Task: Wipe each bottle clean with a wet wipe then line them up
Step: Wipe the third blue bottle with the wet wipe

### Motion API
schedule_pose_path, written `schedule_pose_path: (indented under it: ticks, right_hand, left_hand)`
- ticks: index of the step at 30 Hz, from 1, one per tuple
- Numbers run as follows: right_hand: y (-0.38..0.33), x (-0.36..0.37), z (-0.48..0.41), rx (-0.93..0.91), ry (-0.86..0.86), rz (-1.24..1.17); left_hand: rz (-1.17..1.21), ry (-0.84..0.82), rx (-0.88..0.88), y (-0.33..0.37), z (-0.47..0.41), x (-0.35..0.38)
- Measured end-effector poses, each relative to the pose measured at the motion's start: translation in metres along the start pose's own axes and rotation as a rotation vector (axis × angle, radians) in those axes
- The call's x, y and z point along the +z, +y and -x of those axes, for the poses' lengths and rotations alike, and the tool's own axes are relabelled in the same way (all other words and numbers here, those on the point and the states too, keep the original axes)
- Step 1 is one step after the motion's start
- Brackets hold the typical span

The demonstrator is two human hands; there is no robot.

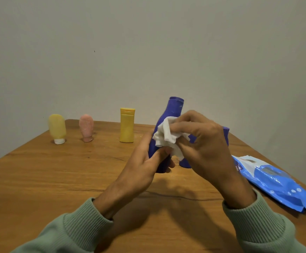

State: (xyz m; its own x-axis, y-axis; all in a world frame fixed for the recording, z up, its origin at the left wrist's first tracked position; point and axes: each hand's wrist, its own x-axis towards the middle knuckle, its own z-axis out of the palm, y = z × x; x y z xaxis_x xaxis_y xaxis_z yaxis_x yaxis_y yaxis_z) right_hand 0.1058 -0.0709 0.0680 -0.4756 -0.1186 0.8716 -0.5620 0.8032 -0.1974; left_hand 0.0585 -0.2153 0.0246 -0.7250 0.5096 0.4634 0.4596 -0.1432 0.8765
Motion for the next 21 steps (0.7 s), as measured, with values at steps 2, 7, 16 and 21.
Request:
schedule_pose_path:
  ticks: [2,7,16,21]
  right_hand:
    - [0.004,0.001,0.000,0.009,0.008,-0.056]
    - [0.010,-0.002,-0.002,0.154,0.163,-0.084]
    - [0.006,-0.013,-0.007,0.443,0.065,-0.515]
    - [0.008,-0.016,-0.007,0.494,0.182,-0.490]
  left_hand:
    - [0.094,-0.011,-0.010,0.003,-0.001,-0.002]
    - [0.221,-0.108,-0.062,0.006,-0.001,-0.005]
    - [0.360,-0.222,-0.108,0.003,-0.002,-0.009]
    - [0.307,-0.319,-0.126,0.003,0.000,-0.009]
